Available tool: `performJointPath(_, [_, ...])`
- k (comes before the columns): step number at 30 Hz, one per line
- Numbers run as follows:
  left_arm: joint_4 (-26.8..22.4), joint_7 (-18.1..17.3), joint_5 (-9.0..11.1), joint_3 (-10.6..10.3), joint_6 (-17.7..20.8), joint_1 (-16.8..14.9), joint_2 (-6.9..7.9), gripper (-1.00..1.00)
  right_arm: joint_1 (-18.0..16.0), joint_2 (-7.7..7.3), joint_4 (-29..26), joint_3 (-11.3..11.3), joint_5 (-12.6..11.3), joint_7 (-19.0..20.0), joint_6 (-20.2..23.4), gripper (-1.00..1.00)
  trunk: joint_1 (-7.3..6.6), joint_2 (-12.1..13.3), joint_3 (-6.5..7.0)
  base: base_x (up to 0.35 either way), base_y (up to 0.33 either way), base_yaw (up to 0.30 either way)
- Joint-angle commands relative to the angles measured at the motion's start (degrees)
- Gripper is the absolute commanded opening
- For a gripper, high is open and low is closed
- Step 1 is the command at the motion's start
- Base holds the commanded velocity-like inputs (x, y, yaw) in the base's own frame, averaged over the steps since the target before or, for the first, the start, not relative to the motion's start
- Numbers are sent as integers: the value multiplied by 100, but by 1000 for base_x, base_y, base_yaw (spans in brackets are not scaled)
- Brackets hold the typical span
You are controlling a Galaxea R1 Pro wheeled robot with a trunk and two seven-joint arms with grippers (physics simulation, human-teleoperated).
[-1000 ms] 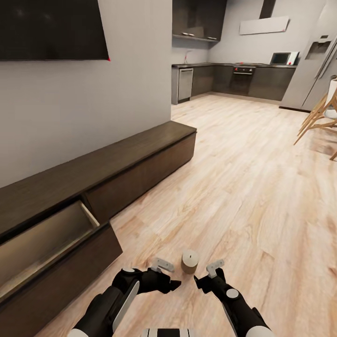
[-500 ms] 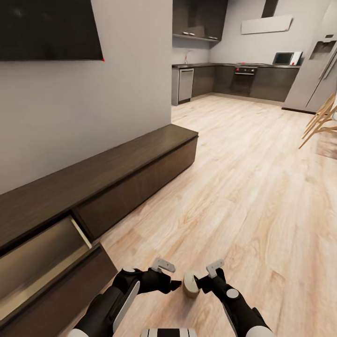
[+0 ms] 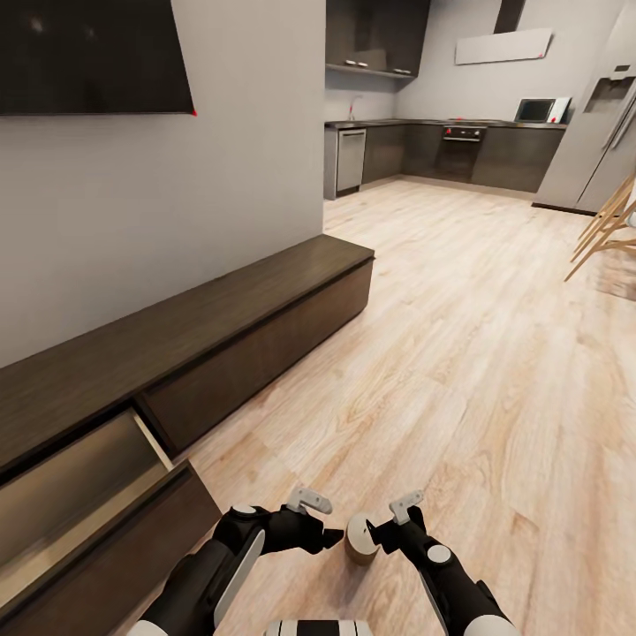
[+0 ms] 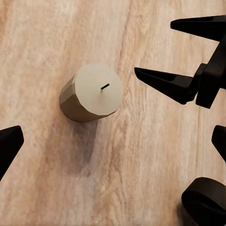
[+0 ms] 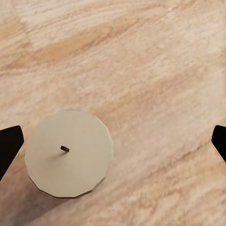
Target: Place each of the two pumpkins and all three candles from the living room inside a cabinet in the living room (use any cabinet), then make sure every cabinet is closed, and position the cauldron so it is next to a table in the living room.
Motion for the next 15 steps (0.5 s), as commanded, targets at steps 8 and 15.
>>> performJointPath(8, [-98,-9,18,-9,-3,-3,-51,100,0,0,-76,0,8,0,-8,100,0,0,0,0,0,0])
performJointPath(15, [-1836,21,823,-9,102,-98,-141,100,-1,-17,-62,3,9,0,-9,100,0,0,0,0,0,0])
